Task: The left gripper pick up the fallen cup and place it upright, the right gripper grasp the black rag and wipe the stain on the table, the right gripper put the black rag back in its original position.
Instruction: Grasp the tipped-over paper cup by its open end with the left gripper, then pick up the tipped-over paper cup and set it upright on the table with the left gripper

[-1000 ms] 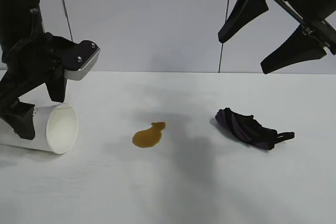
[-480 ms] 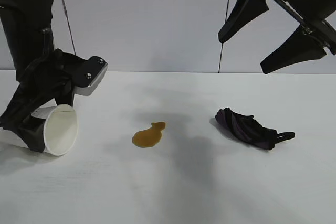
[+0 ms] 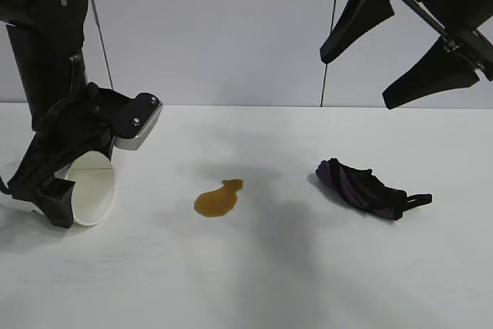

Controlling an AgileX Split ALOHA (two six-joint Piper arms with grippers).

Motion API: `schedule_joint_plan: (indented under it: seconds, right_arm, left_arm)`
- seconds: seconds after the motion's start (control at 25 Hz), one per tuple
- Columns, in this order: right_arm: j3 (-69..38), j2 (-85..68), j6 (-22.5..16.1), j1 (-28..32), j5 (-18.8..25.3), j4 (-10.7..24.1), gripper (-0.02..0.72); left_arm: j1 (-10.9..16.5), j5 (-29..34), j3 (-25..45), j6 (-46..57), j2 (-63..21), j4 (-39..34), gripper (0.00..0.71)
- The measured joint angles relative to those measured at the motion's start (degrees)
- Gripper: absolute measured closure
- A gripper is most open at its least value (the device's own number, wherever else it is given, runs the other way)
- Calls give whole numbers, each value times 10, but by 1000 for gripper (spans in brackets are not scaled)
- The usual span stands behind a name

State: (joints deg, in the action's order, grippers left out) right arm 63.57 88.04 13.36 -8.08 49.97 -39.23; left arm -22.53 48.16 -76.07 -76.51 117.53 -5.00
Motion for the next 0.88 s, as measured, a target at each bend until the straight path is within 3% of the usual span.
schedule_joint_plan:
  seconds: [0.24,0.4,0.64,0.88]
  right_arm:
    - [0,0,0,0,0,0,147]
    - [0,0,0,0,0,0,147]
    - [0,0,0,0,1,0,147]
    - [0,0,0,0,13,0,147]
  left_arm:
    - [0,-26,0,24,-24,6,200]
    - [0,-79,0,29,-58,58,200]
    - [8,-111,0,-2,-80,204,200]
    - [61,-118,0,-83,-81,401,200]
